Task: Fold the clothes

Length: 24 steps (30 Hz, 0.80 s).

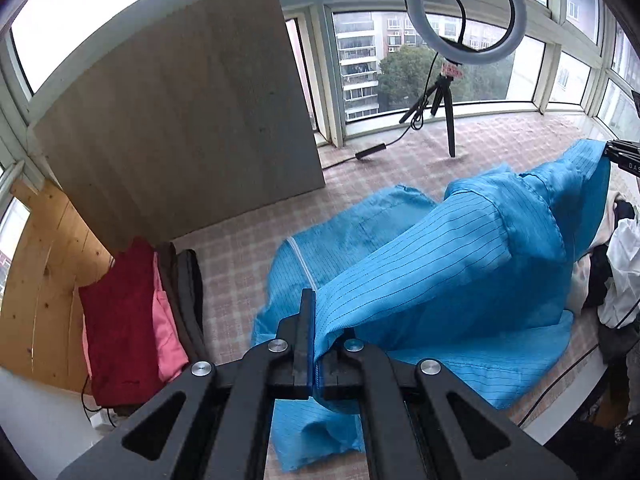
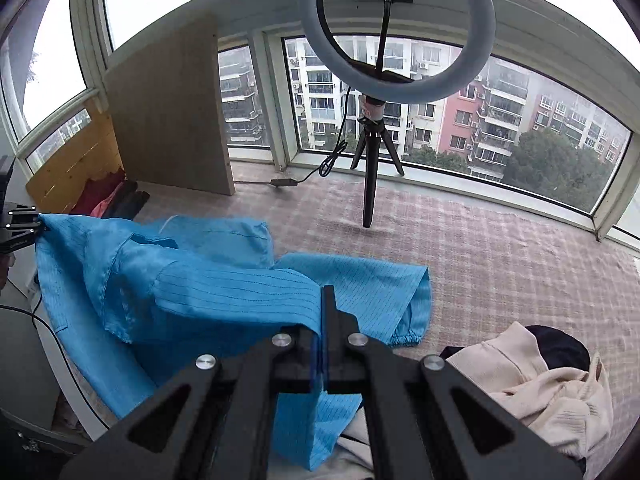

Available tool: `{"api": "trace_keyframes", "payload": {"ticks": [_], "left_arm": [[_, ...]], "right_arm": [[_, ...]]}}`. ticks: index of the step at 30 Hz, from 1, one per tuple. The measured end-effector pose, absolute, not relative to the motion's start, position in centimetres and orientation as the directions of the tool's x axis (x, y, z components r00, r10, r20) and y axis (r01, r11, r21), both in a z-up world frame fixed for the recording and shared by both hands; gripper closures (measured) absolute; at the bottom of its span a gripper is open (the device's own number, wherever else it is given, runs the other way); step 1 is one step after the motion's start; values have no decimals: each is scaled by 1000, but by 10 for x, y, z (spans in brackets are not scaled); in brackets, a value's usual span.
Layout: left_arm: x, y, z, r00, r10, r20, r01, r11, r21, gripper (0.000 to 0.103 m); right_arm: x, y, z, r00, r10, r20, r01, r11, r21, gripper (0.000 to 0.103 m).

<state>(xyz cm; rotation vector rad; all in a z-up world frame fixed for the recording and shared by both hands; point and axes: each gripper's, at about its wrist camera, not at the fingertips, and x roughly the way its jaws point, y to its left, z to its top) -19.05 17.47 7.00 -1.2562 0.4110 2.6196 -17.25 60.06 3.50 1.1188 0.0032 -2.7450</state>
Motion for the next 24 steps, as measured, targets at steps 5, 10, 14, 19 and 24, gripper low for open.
{"api": "trace_keyframes", "payload": {"ticks": [5,10,14,19,24], "left_arm": [[-155,150,218,-854,21,-520,-237,-905,353,103],[-109,114,316,-926,32,-377,-200,-887,416,103],[-65,93,364,-963,36,-268,-165,-863,477,103],[-17,73,394,-982,69,-177,-154,-831,534,102],[2,51,412,-990,72,-118,-125,-828,546,101]], "right_arm": [[-124,557,191,-883,-60,-465,97,-994,-57,103],[-60,509,308,-963,24,-269,11,-992,-128,103],[-8,472,360,-984,100,-148,-72,-980,-184,103],[44,445,396,-985,167,-50,-153,-965,-212,103],[77,423,417,-984,175,-17,-166,-956,-243,103]]}}
